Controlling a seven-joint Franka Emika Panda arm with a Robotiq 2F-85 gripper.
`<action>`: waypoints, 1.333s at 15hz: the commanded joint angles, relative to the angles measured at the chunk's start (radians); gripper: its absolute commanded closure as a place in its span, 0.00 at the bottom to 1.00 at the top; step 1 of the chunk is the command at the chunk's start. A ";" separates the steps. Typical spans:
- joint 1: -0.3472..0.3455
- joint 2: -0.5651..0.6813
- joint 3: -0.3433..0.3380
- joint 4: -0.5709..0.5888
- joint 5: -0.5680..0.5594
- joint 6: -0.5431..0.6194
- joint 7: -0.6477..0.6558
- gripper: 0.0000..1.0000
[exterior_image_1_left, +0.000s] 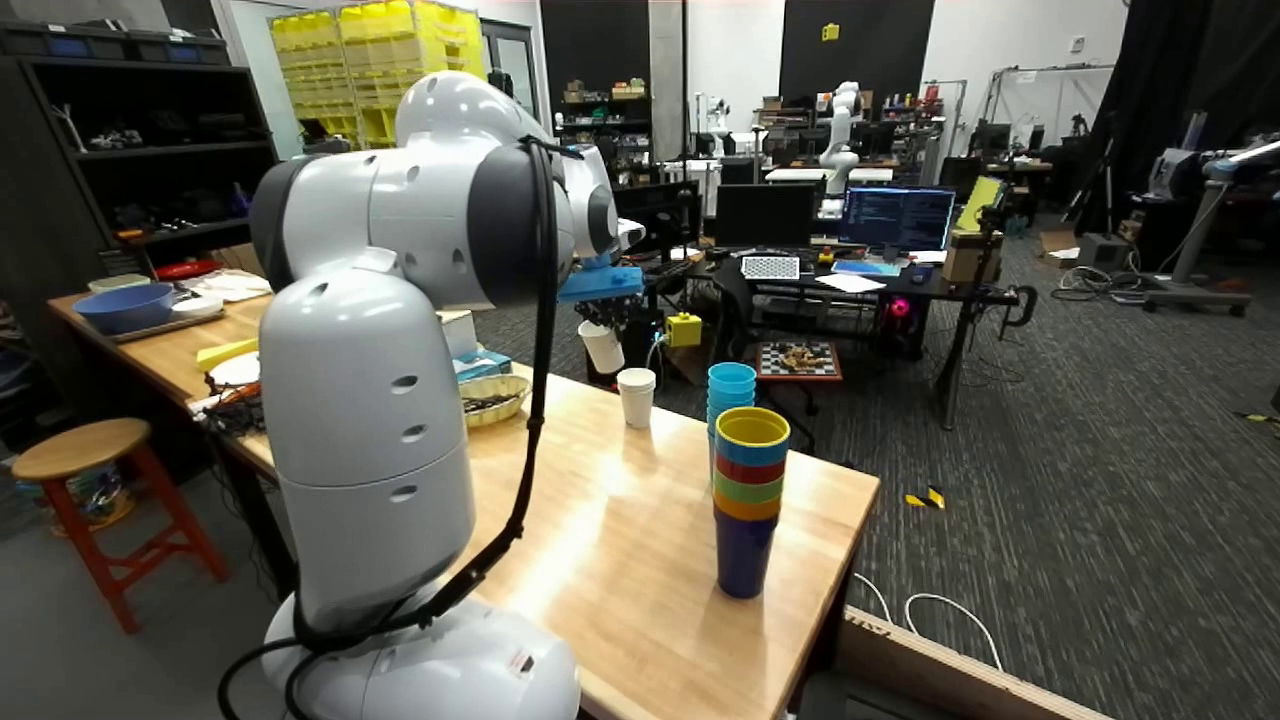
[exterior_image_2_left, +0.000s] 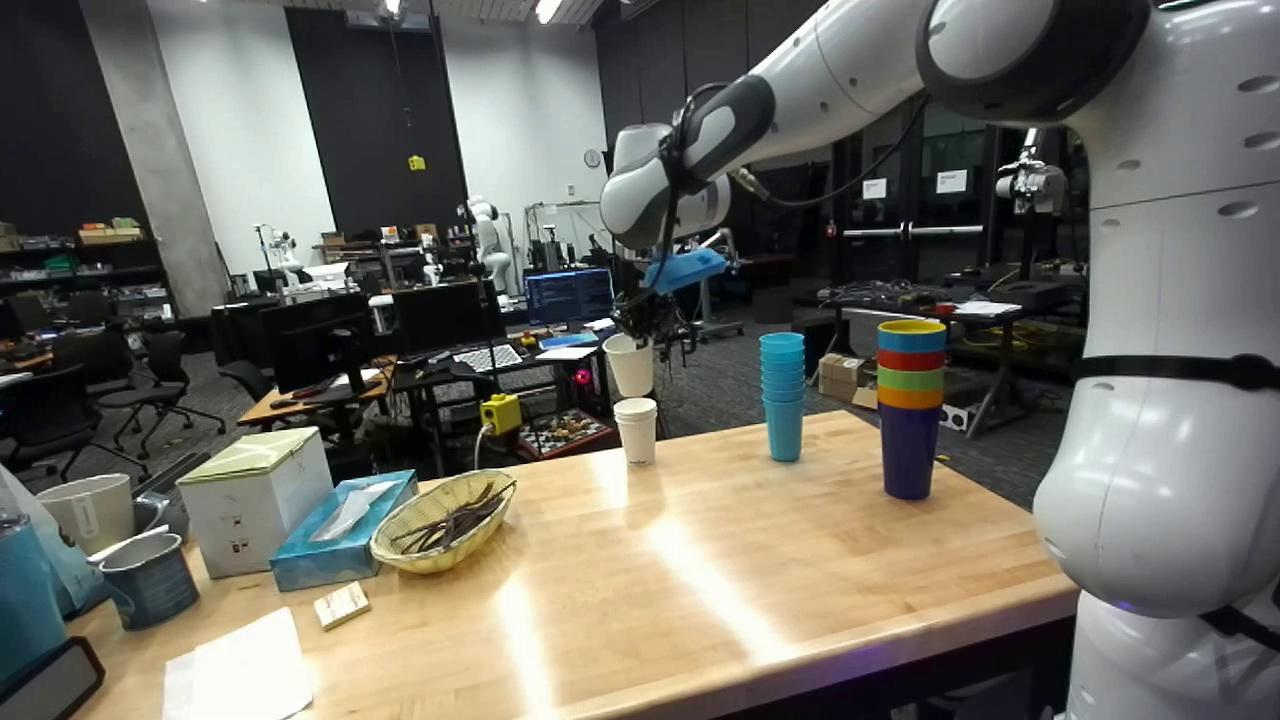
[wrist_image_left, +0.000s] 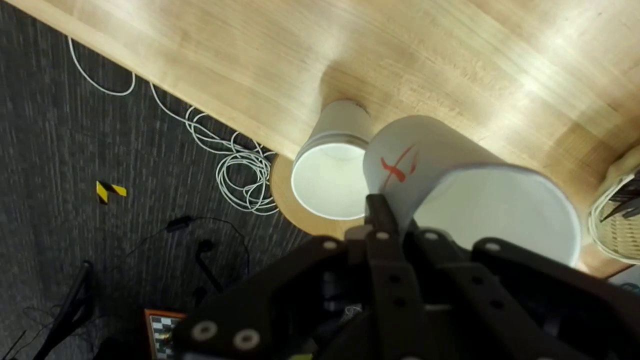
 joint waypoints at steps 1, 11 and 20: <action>0.007 0.068 -0.006 0.083 -0.053 0.031 0.039 0.99; 0.006 0.233 -0.057 0.236 -0.073 0.008 0.065 0.99; 0.008 0.273 -0.067 0.254 -0.053 -0.008 0.055 0.99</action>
